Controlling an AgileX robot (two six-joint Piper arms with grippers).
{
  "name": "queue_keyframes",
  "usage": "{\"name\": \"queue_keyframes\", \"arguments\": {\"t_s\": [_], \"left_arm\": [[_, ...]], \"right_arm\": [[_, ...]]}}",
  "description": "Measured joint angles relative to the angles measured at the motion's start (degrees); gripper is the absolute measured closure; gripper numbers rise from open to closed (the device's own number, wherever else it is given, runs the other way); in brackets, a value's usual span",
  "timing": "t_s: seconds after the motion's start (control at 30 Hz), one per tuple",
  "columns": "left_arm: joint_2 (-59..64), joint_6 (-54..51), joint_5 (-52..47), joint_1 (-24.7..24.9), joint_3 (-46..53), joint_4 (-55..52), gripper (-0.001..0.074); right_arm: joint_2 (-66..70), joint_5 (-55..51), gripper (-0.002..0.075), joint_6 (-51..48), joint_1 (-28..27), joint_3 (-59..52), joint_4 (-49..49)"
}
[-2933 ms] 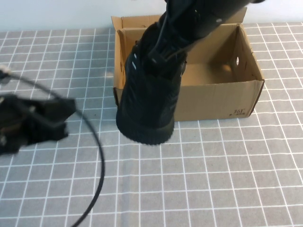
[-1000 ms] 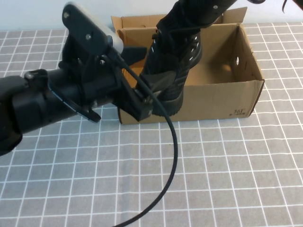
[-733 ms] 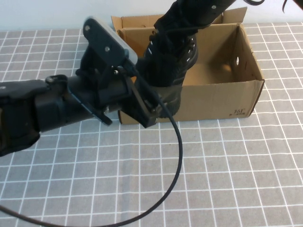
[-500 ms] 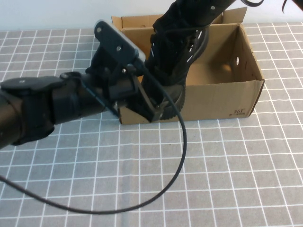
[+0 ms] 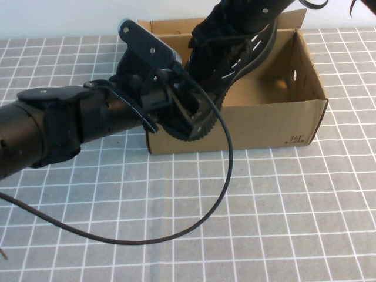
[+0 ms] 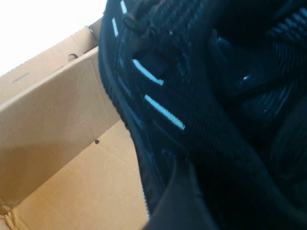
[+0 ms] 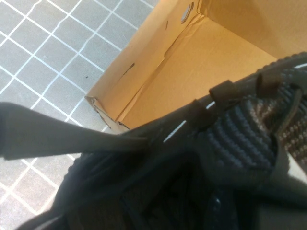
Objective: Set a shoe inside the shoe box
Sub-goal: Hand over the shoe, then place the shoe in the shoe box
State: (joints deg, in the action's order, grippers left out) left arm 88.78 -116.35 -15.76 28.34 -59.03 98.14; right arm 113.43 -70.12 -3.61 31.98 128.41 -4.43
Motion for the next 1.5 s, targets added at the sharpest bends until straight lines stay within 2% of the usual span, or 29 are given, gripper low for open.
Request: {"name": "queue_keyframes", "arguments": {"t_s": [0.17,0.37,0.6,0.7,0.83,0.93,1.13,1.23,1.4,1.5], "left_arm": [[0.00,0.00,1.14,0.10,0.00,0.00,0.0332],[0.00,0.00,2.66,0.10,0.00,0.09,0.0379],[0.00,-1.12,3.09,0.22,0.00,0.09,0.0619],[0.00,-1.39,3.09,0.22,0.00,0.09,0.0682],[0.00,-1.47,3.09,0.22,0.00,0.09,0.0700],[0.00,-2.12,3.46,0.22,0.00,0.09,0.0704],[0.85,-4.62,6.56,0.11,0.00,0.09,0.0714],[0.93,-6.54,7.04,0.11,0.00,0.09,0.0715],[0.93,-8.65,7.16,0.11,-0.32,0.09,0.0715],[1.08,-8.98,7.19,0.11,-2.33,0.09,0.0715]], "right_arm": [[0.00,0.00,0.0726,-0.14,0.00,0.00,0.24],[0.00,0.00,0.0726,-0.14,0.00,0.00,0.32],[0.00,-0.96,0.0726,-0.14,0.00,0.00,0.32],[0.00,-1.06,0.0726,-0.47,0.00,0.00,0.32],[0.00,-1.06,0.0722,-1.05,0.00,0.00,0.22],[0.00,-1.22,0.0691,-1.20,0.00,0.00,-0.04],[-0.20,-1.81,0.0508,-1.23,0.00,0.43,-0.93],[-0.43,-1.94,0.0463,-1.23,0.00,0.43,-0.66],[-2.86,-2.08,0.0456,-1.23,0.00,0.43,1.25],[-5.13,-2.08,0.0498,-1.23,0.00,0.43,2.63]]}}
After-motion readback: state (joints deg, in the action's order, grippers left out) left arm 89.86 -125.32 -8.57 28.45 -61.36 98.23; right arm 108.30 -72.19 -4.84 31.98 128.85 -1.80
